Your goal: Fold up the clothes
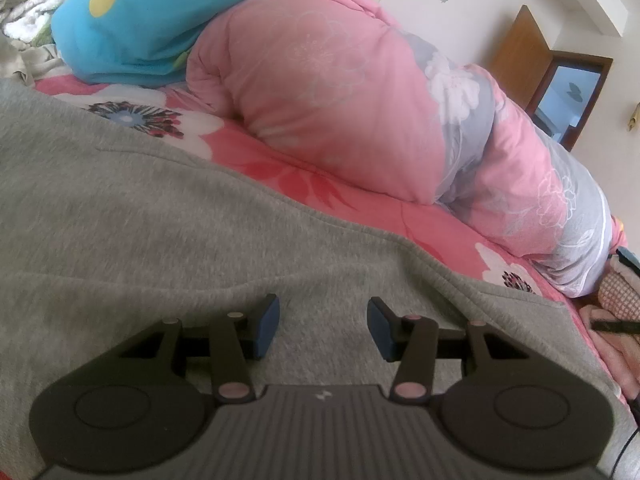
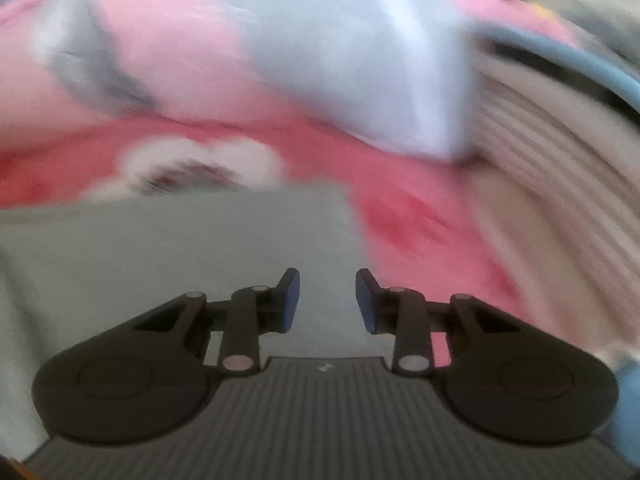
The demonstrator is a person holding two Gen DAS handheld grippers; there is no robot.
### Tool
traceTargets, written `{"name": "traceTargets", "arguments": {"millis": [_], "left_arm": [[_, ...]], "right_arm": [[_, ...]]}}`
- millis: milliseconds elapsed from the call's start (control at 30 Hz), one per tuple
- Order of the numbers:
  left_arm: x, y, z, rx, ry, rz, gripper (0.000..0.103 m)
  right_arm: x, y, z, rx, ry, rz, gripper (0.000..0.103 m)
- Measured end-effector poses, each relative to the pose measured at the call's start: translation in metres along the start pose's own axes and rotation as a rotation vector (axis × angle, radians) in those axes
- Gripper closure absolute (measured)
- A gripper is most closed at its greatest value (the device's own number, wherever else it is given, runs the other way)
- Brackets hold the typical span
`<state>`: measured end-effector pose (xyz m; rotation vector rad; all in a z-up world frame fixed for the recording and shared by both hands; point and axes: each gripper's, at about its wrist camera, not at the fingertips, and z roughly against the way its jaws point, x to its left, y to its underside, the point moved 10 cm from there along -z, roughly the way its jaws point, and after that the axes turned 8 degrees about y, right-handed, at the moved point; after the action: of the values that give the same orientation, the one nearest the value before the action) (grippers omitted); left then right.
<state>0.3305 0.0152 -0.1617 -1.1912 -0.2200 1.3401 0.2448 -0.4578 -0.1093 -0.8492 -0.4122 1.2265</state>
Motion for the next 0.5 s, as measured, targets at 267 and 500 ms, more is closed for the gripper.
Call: {"name": "traceTargets", "arguments": {"millis": [267, 500], "left_arm": [[-0.001, 0.000, -0.001, 0.006, 0.013, 0.004, 0.048], [-0.004, 0.001, -0.001, 0.007, 0.010, -0.009, 0.045]], "right_arm": [[0.055, -0.004, -0.084, 0.088, -0.004, 0.010, 0.067], [-0.077, 0.030, -0.023, 0.117, 0.386, -0.180, 0.064]]}}
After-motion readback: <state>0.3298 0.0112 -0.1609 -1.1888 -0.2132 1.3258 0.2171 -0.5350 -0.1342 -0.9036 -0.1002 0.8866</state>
